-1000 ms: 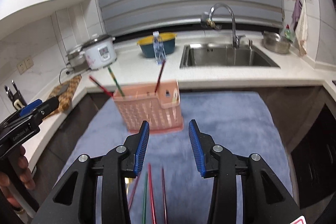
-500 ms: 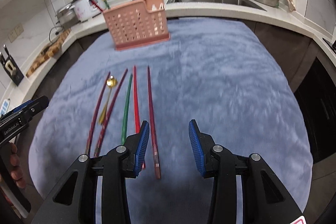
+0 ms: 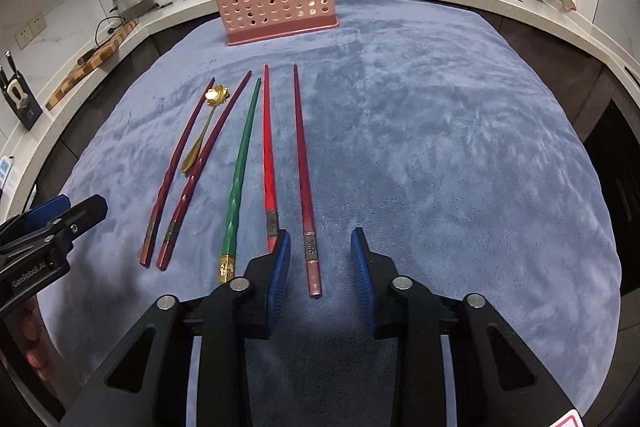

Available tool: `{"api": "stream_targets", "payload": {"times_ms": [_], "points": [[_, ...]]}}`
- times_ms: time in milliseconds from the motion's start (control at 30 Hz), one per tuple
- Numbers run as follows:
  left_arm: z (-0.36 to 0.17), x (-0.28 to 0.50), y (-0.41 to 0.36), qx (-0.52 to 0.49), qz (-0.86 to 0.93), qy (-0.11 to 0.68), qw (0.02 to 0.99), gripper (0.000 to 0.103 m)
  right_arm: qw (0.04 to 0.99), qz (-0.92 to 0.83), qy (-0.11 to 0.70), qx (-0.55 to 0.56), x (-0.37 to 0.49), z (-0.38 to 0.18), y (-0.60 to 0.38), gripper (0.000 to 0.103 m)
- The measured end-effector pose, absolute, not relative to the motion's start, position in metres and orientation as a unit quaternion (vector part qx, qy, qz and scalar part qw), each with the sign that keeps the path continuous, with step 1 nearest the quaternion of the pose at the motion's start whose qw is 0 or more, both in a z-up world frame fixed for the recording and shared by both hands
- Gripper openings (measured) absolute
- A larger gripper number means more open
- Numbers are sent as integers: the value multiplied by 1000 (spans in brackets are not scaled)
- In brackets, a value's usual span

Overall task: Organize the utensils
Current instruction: 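Move both open tools back over the remaining chopsticks, then grasp a red chopstick with the right tool while the left tool grasps a dark red chopstick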

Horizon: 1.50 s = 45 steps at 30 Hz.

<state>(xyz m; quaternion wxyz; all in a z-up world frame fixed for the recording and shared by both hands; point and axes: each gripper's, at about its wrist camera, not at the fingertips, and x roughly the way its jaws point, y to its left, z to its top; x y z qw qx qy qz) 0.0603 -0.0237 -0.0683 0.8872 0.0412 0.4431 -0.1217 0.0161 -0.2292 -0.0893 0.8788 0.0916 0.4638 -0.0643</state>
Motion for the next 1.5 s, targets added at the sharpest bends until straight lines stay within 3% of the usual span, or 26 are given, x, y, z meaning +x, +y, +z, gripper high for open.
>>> {"api": "stream_targets", "payload": {"times_ms": [600,1267,1367,1500], "points": [[-76,62,-34,56,-120,451,883,74,869,-50,484,88,22,-109,-225,8],[-94,63,-43,48,-140,480,865,74,869,-48,484,87,21,-111,-224,8],[-99,64,-44,52,-141,487,861,67,869,-47,485,85,22,-112,-224,8],[-102,65,-44,49,-145,490,858,65,869,-47,485,85,22,-113,-223,8]]}}
